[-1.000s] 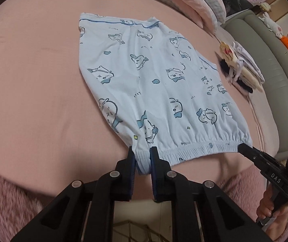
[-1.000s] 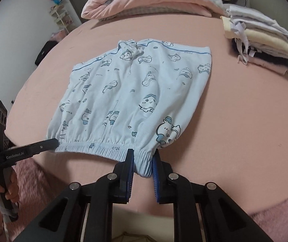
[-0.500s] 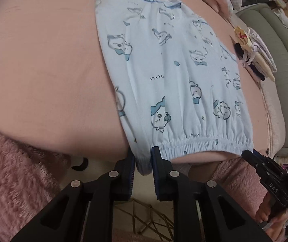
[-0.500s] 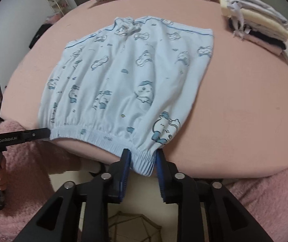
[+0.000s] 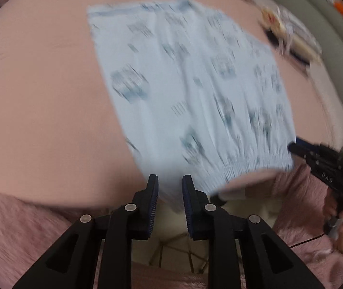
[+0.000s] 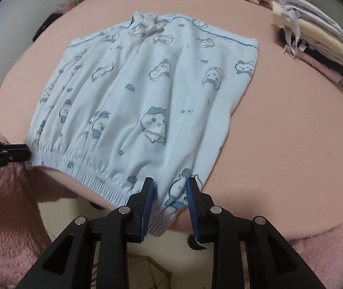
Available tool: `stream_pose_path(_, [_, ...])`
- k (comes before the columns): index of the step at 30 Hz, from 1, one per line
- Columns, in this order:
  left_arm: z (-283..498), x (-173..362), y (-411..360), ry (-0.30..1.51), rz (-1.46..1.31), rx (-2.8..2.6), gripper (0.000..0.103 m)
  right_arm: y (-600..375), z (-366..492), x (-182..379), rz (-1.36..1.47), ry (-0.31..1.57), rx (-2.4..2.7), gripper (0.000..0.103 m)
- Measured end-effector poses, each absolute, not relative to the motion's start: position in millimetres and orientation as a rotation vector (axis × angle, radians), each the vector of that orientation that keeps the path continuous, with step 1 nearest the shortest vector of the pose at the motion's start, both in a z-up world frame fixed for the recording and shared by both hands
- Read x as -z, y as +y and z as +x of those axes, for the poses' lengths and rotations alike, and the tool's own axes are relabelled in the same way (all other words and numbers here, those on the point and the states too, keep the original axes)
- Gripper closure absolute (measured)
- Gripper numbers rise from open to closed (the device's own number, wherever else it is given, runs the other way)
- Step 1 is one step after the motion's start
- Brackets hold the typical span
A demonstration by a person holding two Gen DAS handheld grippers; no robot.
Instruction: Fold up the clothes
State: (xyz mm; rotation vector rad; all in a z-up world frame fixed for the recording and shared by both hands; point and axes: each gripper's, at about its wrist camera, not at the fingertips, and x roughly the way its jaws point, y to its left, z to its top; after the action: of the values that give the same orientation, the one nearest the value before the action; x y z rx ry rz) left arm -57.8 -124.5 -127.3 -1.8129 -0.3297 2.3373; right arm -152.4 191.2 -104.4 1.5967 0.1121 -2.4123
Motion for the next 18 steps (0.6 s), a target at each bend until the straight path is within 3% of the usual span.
stream_pose_path(4, [-137.9, 114.7, -163.8, -0.323, -1.766, -2.517, 0.085, 180.5, -201.4, 73.0, 1.460, 0.137, 2.466, 0.076])
stream_pose_path(9, [-236.3, 148.0, -186.9, -0.432, -1.812, -2.580, 0.085, 136.8, -285.0, 50.9, 1.326, 0.211, 2.512, 0.076])
stream_pose_path(14, [-277.9, 179.0, -206.3, -0.584, -1.790, -2.531, 0.084, 85.2, -369.0, 79.5, 1.335, 0.277, 2.464, 0.076])
stream_pose_path(18, [-286.6, 184.8, -208.2, -0.584, -1.687, -2.574, 0.083, 68.6, -413.8, 113.5, 1.434, 0.329, 2.415, 0.065])
